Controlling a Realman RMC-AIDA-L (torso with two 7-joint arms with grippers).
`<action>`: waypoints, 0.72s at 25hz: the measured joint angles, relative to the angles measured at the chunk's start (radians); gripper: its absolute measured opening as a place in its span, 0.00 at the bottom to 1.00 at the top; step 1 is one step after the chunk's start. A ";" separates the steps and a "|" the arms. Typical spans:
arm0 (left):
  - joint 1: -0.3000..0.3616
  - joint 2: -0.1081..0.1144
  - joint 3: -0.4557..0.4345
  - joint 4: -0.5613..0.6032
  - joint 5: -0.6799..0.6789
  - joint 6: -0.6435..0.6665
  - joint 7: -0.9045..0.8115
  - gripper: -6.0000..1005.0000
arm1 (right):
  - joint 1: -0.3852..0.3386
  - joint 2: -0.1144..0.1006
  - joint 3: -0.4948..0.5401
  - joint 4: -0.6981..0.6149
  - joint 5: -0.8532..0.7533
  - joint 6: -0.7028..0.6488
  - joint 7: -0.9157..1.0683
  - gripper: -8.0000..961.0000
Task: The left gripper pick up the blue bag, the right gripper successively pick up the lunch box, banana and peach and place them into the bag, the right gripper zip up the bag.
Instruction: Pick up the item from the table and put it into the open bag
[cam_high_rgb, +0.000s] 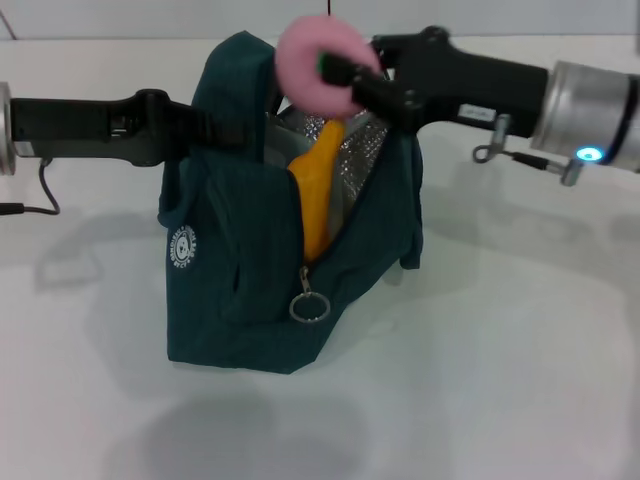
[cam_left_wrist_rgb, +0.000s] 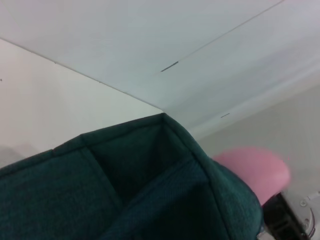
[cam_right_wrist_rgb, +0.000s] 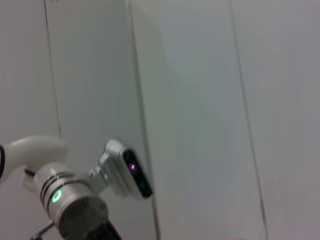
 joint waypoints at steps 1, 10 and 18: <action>0.000 0.001 0.000 0.000 0.000 0.000 0.001 0.03 | 0.007 0.001 -0.013 0.000 0.000 0.012 0.013 0.17; -0.005 0.002 0.000 0.000 -0.006 -0.001 0.004 0.03 | 0.003 0.005 -0.024 -0.001 0.009 0.031 0.033 0.32; -0.010 0.002 0.000 0.000 -0.007 -0.002 0.005 0.03 | 0.001 0.004 -0.015 -0.002 0.017 0.031 0.033 0.58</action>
